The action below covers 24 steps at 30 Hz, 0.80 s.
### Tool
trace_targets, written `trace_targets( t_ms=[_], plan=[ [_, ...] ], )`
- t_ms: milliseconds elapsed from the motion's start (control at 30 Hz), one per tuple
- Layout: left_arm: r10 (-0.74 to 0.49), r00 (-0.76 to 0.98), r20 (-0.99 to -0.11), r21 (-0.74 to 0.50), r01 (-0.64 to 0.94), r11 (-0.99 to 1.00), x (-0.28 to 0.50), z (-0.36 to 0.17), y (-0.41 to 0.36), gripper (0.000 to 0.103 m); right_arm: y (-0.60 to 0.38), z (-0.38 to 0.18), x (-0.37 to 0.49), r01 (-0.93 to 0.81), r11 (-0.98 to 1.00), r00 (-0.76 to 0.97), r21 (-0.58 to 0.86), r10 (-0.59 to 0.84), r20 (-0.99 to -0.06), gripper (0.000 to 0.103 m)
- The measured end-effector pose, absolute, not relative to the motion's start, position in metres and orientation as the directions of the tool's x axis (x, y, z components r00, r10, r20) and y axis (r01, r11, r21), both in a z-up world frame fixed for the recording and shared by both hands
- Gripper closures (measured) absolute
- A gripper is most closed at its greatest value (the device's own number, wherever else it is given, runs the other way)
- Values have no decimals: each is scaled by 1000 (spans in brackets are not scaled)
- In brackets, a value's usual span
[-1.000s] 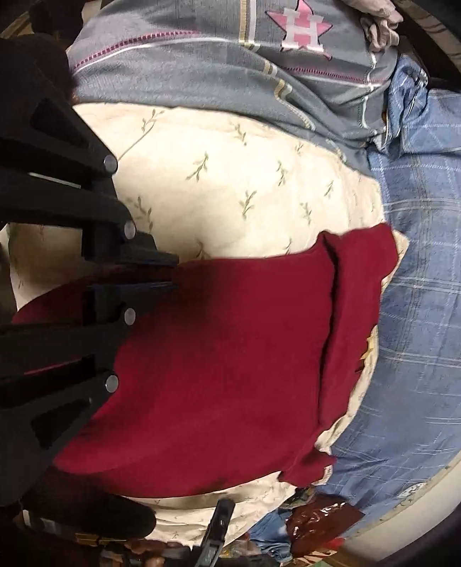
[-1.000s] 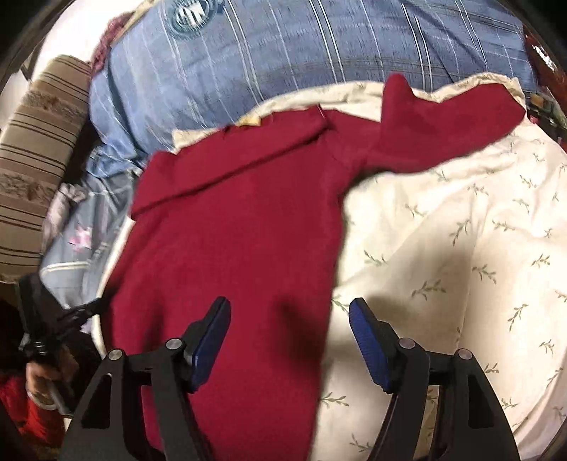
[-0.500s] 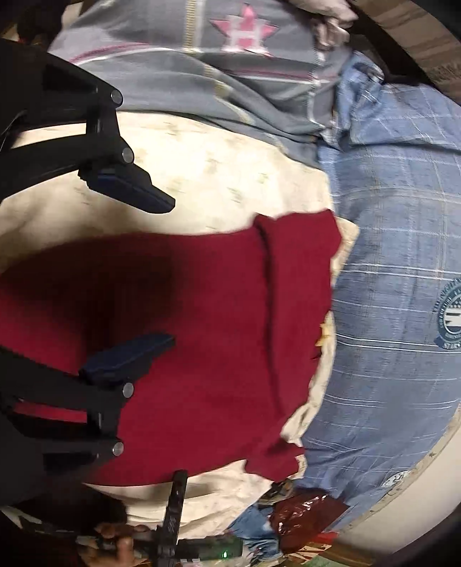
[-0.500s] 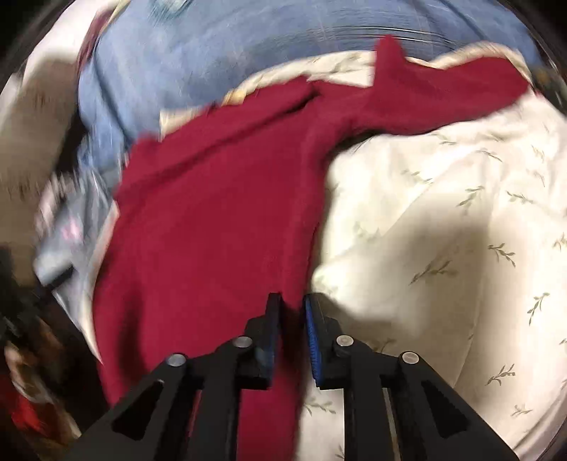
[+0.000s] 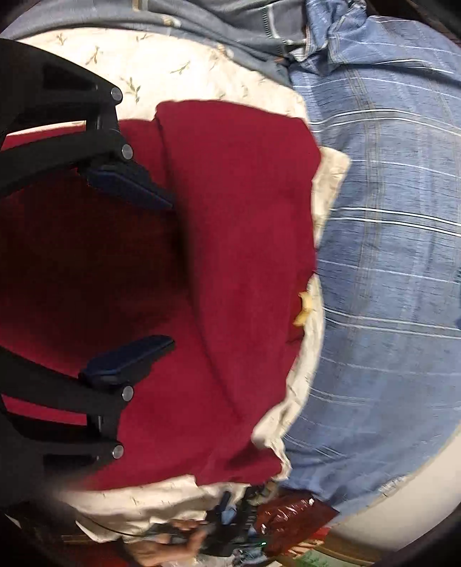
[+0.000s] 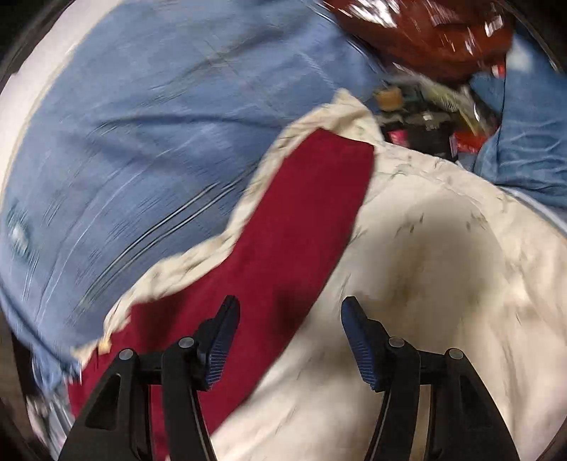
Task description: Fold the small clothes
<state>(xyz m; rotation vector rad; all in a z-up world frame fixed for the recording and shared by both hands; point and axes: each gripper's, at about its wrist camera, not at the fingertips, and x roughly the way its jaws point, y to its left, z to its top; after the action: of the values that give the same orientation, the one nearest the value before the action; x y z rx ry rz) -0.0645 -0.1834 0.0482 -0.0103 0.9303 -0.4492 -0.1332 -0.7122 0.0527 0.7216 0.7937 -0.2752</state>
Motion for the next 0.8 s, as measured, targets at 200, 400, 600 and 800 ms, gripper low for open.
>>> trace_targets(
  t_ms=[200,400,600,800],
  plan=[
    [-360,515,-778,-159,393,906,-59,43,-187,31,-744,29,-95,499,673,718,546,32,-696,67],
    [-386,506,-771,-222,355,908,-51,46,-175,31,-758,51,-110,495,674,758,548,-26,-652,95],
    [-417,554,-721,-286,311,907,-49,69,-148,31,-750,120,-160,460,734,806,500,-110,-581,95],
    [-480,597,-643,-343,336,877,-54,97,-123,31,-652,199,-149,152,857,873,492,117,-473,95]
  ],
)
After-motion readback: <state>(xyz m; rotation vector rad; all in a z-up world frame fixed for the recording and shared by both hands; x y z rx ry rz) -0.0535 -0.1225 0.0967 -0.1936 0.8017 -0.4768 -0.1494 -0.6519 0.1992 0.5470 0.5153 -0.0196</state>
